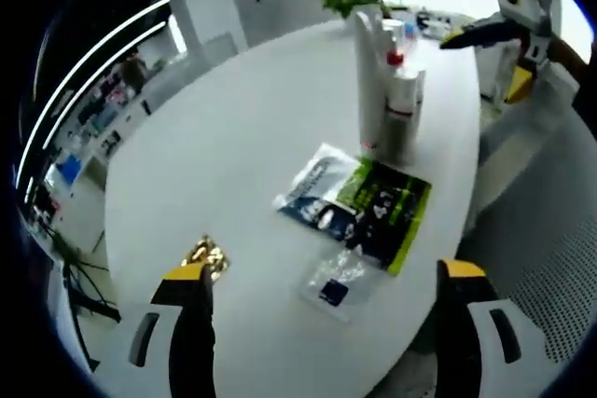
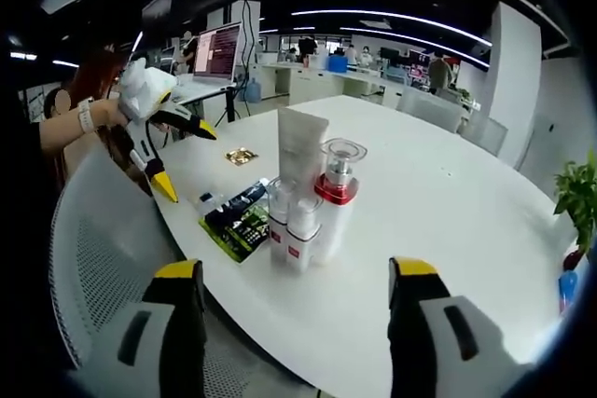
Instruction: Arrange the skincare products in the storage area until every visible bottle or jar stands upright without overlapping.
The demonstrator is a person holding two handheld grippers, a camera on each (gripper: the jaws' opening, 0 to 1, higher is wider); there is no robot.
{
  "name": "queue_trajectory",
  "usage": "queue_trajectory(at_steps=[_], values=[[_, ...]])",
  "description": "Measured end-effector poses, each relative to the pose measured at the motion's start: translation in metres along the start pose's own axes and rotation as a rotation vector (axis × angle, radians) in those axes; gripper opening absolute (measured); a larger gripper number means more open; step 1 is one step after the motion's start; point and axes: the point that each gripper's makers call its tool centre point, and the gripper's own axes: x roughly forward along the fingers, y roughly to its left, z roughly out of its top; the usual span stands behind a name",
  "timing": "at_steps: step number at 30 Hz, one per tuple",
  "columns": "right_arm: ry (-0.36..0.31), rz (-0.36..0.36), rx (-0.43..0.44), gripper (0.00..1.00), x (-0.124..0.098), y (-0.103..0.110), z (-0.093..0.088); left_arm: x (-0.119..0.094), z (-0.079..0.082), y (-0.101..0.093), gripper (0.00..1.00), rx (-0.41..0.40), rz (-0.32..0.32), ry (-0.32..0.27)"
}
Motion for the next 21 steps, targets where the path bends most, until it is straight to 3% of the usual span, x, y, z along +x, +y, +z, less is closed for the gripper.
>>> queue_trajectory(at_steps=[6,21], values=[[-0.012,-0.004,-0.003,0.88,0.001,-0.001,0.005,-0.01,0.006,0.002,0.97,-0.053,0.038,-0.047],[-0.026,-0.013,-0.009,0.97,0.002,0.0,0.012,-0.025,0.003,0.001,0.97,-0.121,0.089,-0.077]])
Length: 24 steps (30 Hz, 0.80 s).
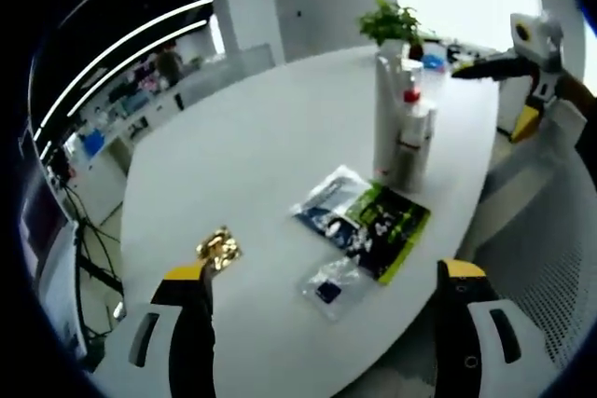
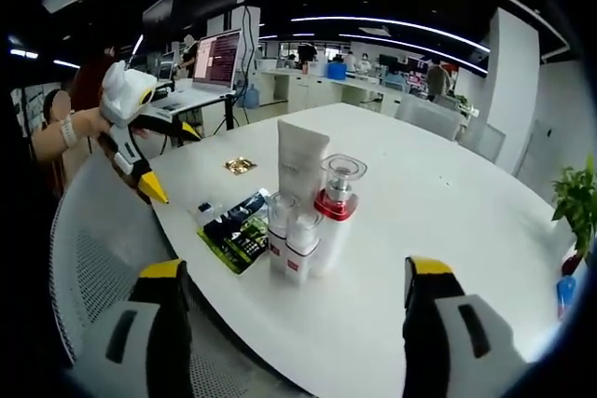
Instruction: Arrange the skincare products in the storage area until every visible bottle or jar stands upright without overlapping.
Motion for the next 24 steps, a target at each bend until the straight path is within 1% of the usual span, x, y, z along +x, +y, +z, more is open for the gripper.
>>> queue_trajectory(at_steps=[10,13,19,24], values=[[-0.012,-0.008,0.013,1.0,0.002,0.0,0.004,-0.004,0.001,0.007,0.97,0.007,0.018,-0.001],[-0.031,-0.008,0.03,1.0,0.002,0.0,0.007,-0.001,0.001,0.012,0.97,0.01,0.019,0.006],[-0.043,-0.013,0.024,1.0,0.002,-0.002,0.009,0.003,0.002,0.017,0.97,0.027,0.015,0.018],[-0.026,-0.011,0.027,1.0,0.002,-0.002,0.005,0.01,0.0,0.024,0.97,0.049,0.006,0.039]])
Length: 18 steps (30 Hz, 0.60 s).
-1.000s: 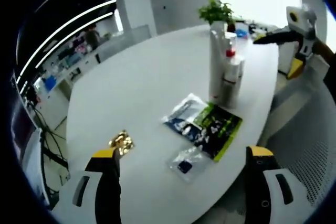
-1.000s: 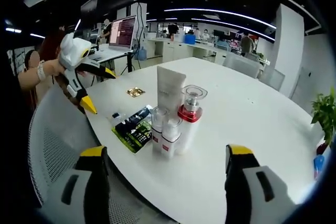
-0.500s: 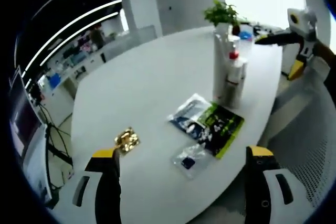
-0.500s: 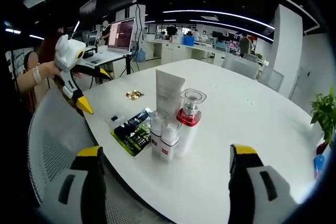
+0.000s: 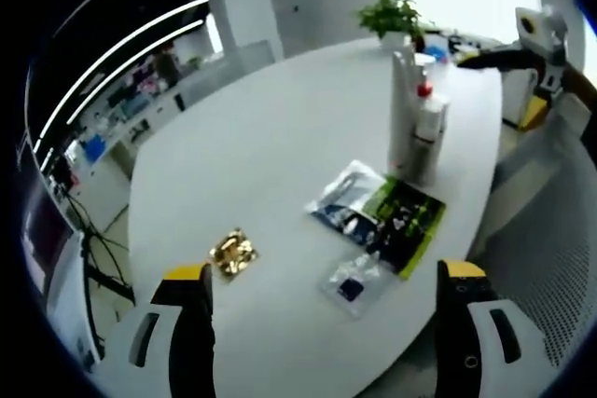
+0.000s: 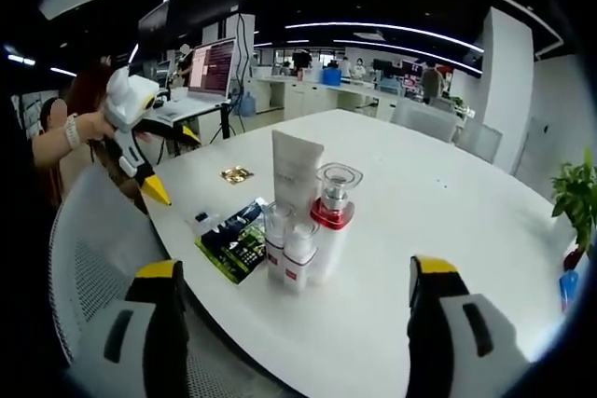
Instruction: Arrange the skincare products in the storage area until every visible bottle or jar stands upright without overlapping.
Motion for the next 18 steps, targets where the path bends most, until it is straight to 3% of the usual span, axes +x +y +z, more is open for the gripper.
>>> queue_trajectory(at_steps=[18], values=[[0.022,-0.007,0.029,1.0,0.003,-0.003,-0.006,0.022,0.0,0.025,0.96,0.101,-0.035,0.092]])
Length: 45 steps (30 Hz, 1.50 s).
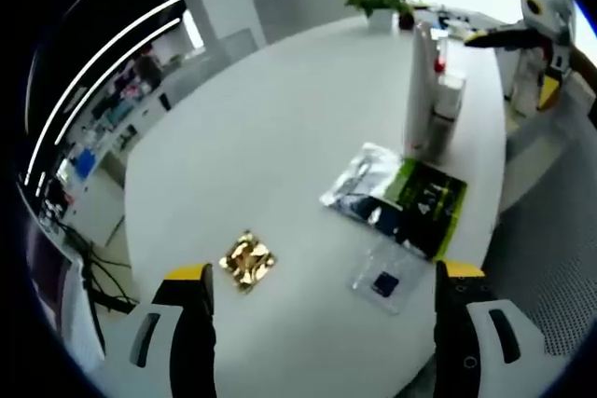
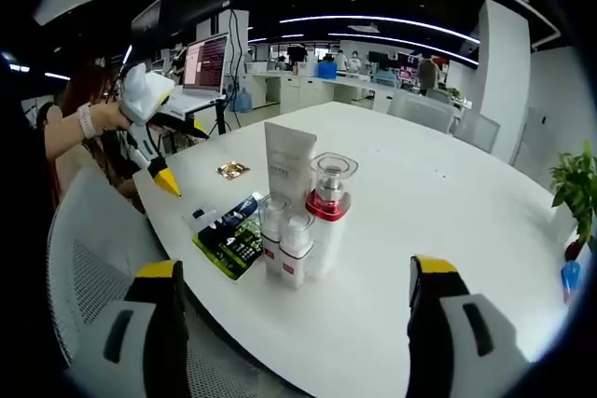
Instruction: Arrange the skincare products in the storage area until every visible bottle or jar stands upright without overlapping.
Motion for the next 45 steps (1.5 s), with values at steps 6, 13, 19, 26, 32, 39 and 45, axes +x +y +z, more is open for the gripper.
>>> queue_trajectory(at_steps=[6,13,19,26,32,39,45], values=[[0.007,-0.002,0.009,1.0,0.0,-0.001,-0.003,0.008,-0.004,0.009,0.92,0.037,-0.014,0.033],[0.016,-0.002,0.014,1.0,0.0,-0.002,-0.005,0.02,-0.013,0.018,0.86,0.096,-0.046,0.095],[0.019,-0.004,0.015,1.0,0.001,-0.004,-0.003,0.031,-0.015,0.03,0.77,0.138,-0.069,0.117],[0.029,-0.004,0.018,1.0,0.004,-0.005,-0.003,0.044,-0.018,0.044,0.69,0.197,-0.11,0.163],[0.037,-0.009,0.022,1.0,0.005,-0.008,-0.004,0.053,-0.024,0.053,0.66,0.282,-0.161,0.217],[0.051,-0.013,0.032,1.0,0.007,-0.008,-0.006,0.064,-0.029,0.069,0.6,0.322,-0.203,0.281],[0.053,-0.023,0.044,1.0,0.008,-0.012,-0.006,0.072,-0.033,0.074,0.58,0.349,-0.24,0.313]])
